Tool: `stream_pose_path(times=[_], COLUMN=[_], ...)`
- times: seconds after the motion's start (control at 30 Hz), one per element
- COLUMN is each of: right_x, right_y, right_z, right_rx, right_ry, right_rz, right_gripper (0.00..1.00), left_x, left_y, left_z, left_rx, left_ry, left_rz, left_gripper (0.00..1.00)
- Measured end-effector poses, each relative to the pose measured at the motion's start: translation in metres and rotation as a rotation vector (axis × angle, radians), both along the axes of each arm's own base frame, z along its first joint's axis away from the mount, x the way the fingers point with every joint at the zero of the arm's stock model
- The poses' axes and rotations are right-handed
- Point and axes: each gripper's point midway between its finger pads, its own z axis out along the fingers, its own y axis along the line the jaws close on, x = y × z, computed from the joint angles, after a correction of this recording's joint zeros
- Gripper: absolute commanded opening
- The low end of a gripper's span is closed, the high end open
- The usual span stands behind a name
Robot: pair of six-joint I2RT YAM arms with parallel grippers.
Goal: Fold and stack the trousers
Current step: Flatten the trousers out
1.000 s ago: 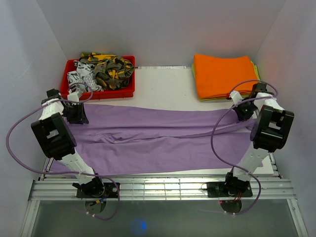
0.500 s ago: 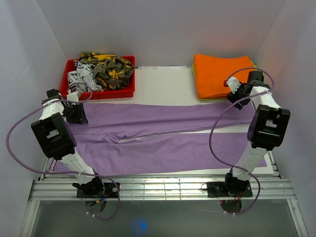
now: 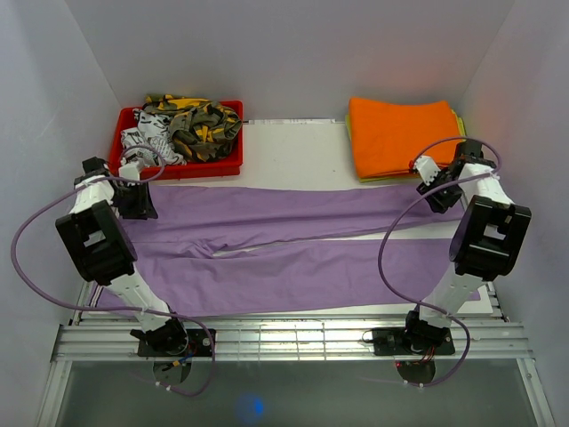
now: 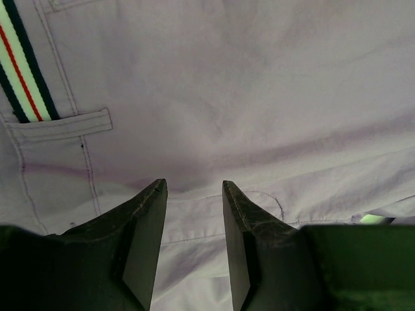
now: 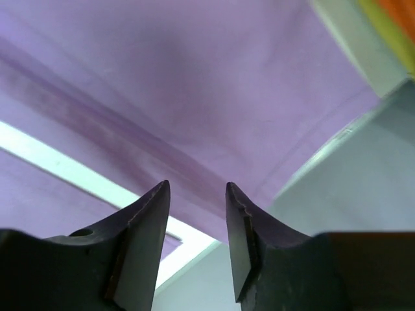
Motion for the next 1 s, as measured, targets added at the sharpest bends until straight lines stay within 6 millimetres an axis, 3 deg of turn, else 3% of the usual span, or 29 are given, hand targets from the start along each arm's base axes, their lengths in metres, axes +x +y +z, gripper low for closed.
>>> stream_pose_path(times=[0.1, 0.2, 0.3, 0.37, 0.43, 0.63, 0.77, 0.93, 1.0], right_x=[-0.016, -0.044, -0.069, -0.079, -0.081, -0.084, -0.077, -0.067, -0.070], right_y=[0.008, 0.015, 0.018, 0.018, 0.014, 0.000, -0.010, -0.019, -0.021], right_z=[-0.015, -0.036, -0.053, -0.060, -0.060, -0.056, -0.043, -0.034, -0.038], right_rx=[0.020, 0.040, 0.045, 0.045, 0.033, 0.001, -0.039, -0.105, -0.116], right_ry=[0.062, 0.160, 0.236, 0.265, 0.263, 0.240, 0.183, 0.129, 0.139], right_rz=[0.011, 0.019, 0.036, 0.043, 0.048, 0.045, 0.052, 0.100, 0.118], right_gripper=[0.45, 0.47, 0.33, 0.15, 0.08, 0.08, 0.08, 0.08, 0.08], left_x=[-0.001, -0.001, -0.002, -0.003, -0.003, -0.007, -0.007, -0.002, 0.000], left_y=[-0.002, -0.002, -0.003, -0.003, -0.003, 0.000, 0.009, 0.021, 0.026], left_z=[-0.008, -0.015, -0.020, -0.020, -0.021, -0.036, -0.048, -0.051, -0.050], left_rx=[-0.017, -0.029, -0.036, -0.038, -0.039, -0.043, -0.052, -0.098, -0.105], left_ry=[0.018, 0.037, 0.050, 0.054, 0.056, 0.099, 0.144, 0.190, 0.191], left_rz=[0.000, 0.003, 0.005, 0.005, 0.005, 0.024, 0.071, 0.152, 0.173], left_gripper=[0.50, 0.50, 0.50, 0.49, 0.48, 0.26, 0.16, 0.14, 0.21])
